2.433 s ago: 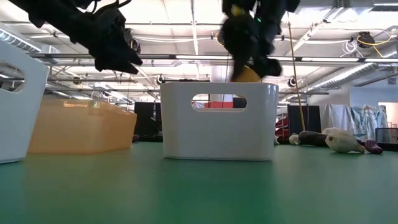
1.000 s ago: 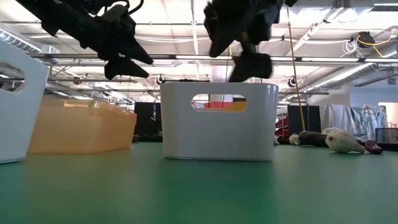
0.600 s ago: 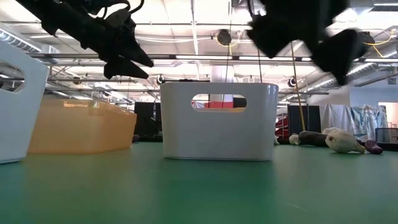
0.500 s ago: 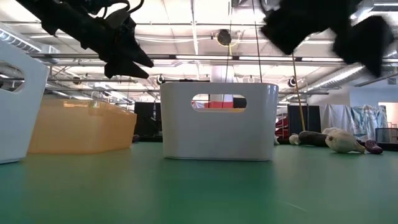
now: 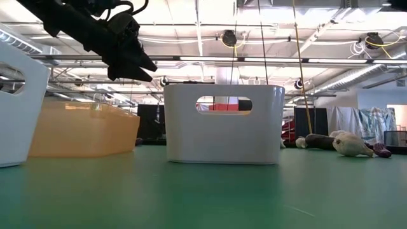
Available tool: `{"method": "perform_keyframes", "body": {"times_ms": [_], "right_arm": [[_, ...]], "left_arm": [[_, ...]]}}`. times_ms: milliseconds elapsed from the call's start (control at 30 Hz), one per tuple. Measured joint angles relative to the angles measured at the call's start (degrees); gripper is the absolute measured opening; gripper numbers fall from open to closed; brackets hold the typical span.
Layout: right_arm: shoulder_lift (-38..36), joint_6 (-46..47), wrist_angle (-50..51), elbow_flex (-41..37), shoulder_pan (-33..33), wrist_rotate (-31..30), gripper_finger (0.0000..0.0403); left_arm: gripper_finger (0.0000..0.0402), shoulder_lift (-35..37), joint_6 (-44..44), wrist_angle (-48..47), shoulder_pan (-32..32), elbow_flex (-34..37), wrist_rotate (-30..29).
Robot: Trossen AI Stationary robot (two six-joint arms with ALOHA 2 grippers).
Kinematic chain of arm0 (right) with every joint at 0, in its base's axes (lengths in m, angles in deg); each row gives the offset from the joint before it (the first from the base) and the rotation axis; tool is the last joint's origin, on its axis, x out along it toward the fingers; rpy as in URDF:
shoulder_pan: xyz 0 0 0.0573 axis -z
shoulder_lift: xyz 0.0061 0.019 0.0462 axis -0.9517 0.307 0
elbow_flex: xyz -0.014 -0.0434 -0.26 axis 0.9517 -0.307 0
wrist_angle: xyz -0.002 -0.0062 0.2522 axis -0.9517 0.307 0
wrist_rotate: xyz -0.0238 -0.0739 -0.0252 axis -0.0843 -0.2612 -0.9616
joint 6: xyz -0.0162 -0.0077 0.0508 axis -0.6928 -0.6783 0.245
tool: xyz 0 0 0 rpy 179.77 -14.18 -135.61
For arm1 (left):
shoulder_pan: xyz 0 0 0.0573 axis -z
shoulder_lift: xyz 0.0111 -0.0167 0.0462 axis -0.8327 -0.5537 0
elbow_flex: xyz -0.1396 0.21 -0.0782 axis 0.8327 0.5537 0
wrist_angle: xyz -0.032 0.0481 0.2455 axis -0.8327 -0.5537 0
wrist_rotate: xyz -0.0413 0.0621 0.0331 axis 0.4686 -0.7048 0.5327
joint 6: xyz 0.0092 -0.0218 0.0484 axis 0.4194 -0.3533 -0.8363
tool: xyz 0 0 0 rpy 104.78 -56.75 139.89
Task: Sort produce into baskets
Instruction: Put the yellow lemon into the top white bin
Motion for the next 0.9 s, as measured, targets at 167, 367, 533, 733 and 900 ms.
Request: {"method": "perform_keyframes", "body": {"times_ms": [167,367,533,733,900], "right_arm": [[-0.39,3.89,-1.42,-2.49,-3.52,-0.19,0.0313],[-5.13,10.68,-7.9,-10.6,-7.03,-0.3,0.0313],[-10.3,16.59,-14.39,-18.41,-8.5,-0.99,0.0313],[-13.48,22.5,-26.24,-26.57,-10.16,-2.09,0.0313],[-13.34,24.39,-29.77,-30.38,-10.92,-1.91,0.0313]], "left_arm": [[0.0246,0.02,0.14,0.13,-1.6,0.0,0.04],[0.0246,0.02,0.37,0.94,-2.84,0.0,0.35],[0.0246,0.03,0.47,1.4,-3.79,0.0,0.37],[0.0246,0.04,0.52,1.39,-3.91,0.0,0.37],[0.0246,0.04,0.54,1.35,-3.88,0.0,0.37]]}}
